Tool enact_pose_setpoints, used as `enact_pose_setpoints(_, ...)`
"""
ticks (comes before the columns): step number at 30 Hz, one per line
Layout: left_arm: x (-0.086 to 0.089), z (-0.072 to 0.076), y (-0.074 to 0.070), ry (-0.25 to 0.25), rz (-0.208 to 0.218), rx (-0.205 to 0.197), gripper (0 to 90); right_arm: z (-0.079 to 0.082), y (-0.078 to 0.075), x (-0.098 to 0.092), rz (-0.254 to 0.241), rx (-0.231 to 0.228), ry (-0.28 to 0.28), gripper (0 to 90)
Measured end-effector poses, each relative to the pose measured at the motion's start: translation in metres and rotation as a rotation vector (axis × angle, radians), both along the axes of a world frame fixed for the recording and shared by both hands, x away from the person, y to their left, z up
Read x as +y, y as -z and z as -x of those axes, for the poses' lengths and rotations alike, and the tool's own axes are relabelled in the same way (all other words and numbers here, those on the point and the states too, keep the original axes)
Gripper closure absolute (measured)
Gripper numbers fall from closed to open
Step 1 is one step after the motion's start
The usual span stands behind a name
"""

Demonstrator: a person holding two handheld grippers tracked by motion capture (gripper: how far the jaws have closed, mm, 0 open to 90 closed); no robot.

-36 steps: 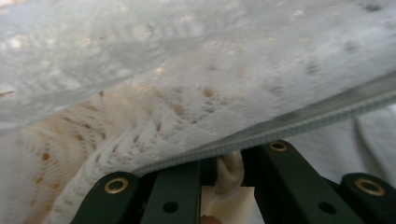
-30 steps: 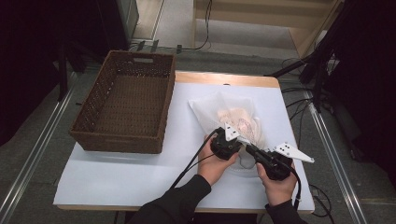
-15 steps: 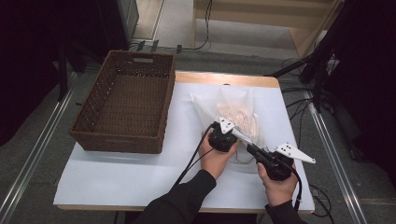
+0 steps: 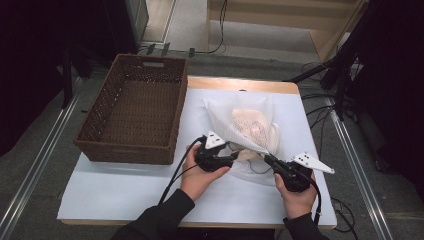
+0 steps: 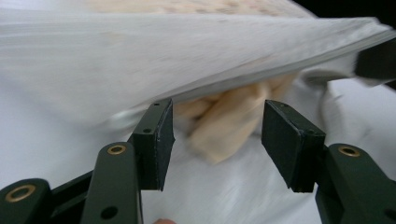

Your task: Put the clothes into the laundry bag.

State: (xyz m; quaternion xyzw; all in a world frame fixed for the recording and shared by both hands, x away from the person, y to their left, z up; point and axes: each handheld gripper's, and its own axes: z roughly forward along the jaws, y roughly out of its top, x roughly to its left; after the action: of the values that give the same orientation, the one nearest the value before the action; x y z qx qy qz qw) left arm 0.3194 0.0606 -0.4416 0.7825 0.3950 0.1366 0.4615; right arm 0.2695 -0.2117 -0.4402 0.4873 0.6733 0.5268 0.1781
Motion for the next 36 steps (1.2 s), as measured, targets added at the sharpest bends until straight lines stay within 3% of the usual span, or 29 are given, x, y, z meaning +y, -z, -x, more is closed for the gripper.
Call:
enact_pose_setpoints(4,0.02,0.012,0.008,-0.036,-0.04,-0.004,43.3,-0.001,0.001,0.001,0.002,0.005,0.0,90.0)
enact_pose_setpoints(7,0.024,0.009,0.02,-0.03,-0.041,0.047,40.8,-0.002,0.002,0.001,0.0,0.003,-0.005,90.0)
enact_pose_setpoints(9,0.021,0.005,0.027,-0.018,-0.015,0.088,40.5,-0.002,0.002,0.002,0.001,0.005,-0.009,90.0)
enact_pose_setpoints(11,0.016,0.002,0.03,-0.01,-0.021,0.095,44.4,-0.002,0.002,0.003,0.005,0.001,-0.013,90.0)
enact_pose_setpoints(13,0.015,-0.001,0.033,-0.012,-0.03,0.124,65.9,-0.002,0.002,0.002,0.006,-0.002,-0.016,90.0)
enact_pose_setpoints(15,0.018,-0.002,0.033,0.021,-0.009,0.178,88.0,-0.002,0.002,0.002,0.004,0.003,-0.017,90.0)
enact_pose_setpoints(16,0.018,0.0,0.032,0.045,-0.008,0.182,88.8,-0.002,0.002,0.001,0.005,0.001,-0.018,90.0)
enact_pose_setpoints(22,0.024,0.028,0.011,0.218,0.052,0.194,89.4,-0.002,0.001,0.0,0.0,-0.003,-0.017,90.0)
enact_pose_setpoints(24,0.025,0.035,0.013,0.231,-0.002,0.192,89.3,-0.001,0.001,0.001,0.004,-0.001,-0.017,90.0)
enact_pose_setpoints(25,0.024,0.038,0.018,0.25,-0.052,0.206,89.1,-0.001,0.001,0.002,0.003,0.0,-0.019,90.0)
enact_pose_setpoints(26,0.023,0.04,0.024,0.254,-0.095,0.215,88.4,-0.002,0.001,0.002,0.01,-0.001,-0.021,90.0)
enact_pose_setpoints(27,0.023,0.042,0.03,0.256,-0.108,0.211,85.3,-0.002,0.002,0.004,0.011,0.001,-0.022,90.0)
enact_pose_setpoints(29,0.024,0.043,0.03,0.227,-0.083,0.196,69.9,-0.003,0.003,0.006,0.02,0.003,-0.024,90.0)
enact_pose_setpoints(31,0.024,0.042,0.019,0.201,-0.034,0.16,60.7,-0.002,0.002,0.008,0.029,-0.003,-0.027,90.0)
enact_pose_setpoints(34,0.021,0.04,-0.003,0.176,0.03,0.092,56.5,-0.002,0.002,0.007,0.025,-0.004,-0.027,90.0)
enact_pose_setpoints(36,0.012,0.039,-0.012,0.179,0.03,0.061,57.1,-0.003,0.002,0.007,0.022,-0.004,-0.028,90.0)
